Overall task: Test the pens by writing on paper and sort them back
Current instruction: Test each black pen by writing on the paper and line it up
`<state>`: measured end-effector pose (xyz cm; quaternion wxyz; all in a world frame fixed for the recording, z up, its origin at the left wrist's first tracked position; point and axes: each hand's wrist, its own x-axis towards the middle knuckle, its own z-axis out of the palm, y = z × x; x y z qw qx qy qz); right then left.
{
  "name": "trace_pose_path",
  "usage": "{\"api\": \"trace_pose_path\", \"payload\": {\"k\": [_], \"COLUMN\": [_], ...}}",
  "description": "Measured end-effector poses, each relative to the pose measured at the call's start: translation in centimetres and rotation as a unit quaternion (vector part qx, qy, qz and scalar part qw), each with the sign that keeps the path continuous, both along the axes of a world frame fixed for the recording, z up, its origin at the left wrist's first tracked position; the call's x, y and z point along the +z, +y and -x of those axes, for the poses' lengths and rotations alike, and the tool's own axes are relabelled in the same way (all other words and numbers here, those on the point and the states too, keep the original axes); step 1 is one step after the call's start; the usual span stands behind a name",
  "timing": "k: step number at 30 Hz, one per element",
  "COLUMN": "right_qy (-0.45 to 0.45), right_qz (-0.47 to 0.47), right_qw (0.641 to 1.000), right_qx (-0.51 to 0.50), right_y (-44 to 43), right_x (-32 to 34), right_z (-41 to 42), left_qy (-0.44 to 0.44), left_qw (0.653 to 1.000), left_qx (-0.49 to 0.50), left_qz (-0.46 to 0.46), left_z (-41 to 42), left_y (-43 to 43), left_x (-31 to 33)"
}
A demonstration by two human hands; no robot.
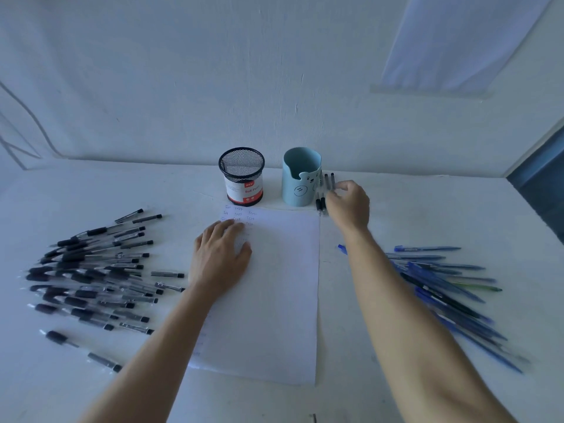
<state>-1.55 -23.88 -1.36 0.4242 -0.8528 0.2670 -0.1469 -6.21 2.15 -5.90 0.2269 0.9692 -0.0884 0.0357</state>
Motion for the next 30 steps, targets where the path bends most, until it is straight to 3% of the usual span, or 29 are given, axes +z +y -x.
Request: {"api": "trace_pose_path", "payload": {"k": [3,6,10,13,15,20,26,30], "right_qy": [-0.036,-0.063,-0.016,-0.001,0.013,0.042,0.027,0.043], "right_qz": [0.052,0.078,0.177,0.240,0.256,0.271,0.278,0.270], "right_qw": [0.998,0.988,0.949,0.926,0.918,0.909,0.912,0.910], "right_qx": [0.024,0.114,0.261,0.292,0.304,0.313,0.299,0.312], "right_y": [2.0,4.4,6.7,7.5,7.6,7.5,7.9,8.0], "right_x": [-0.1,-0.9,-2.9,-3.9,-4.3,-4.3,-4.4,-4.3], "right_z": [2.3,5.4,9.1,11.3,12.2,12.7,12.9,13.2], "left_qy": [0.037,0.071,0.097,0.128,0.102,-0.027,0.169,0.201], "left_qw": [0.996,0.989,0.975,0.953,0.953,0.995,0.982,0.974], "left_qx": [0.022,0.046,0.063,0.071,0.064,0.064,-0.038,-0.055], "left_qz": [0.076,0.123,0.188,0.266,0.276,0.074,-0.074,-0.090], "left_z": [-0.1,0.0,0.1,-0.4,-0.7,-0.6,1.1,1.7], "left_y": [0.4,0.8,1.4,2.5,3.4,7.1,10.6,11.5], "left_x": [0.8,1.7,2.7,3.3,3.9,4.6,6.6,6.3]}}
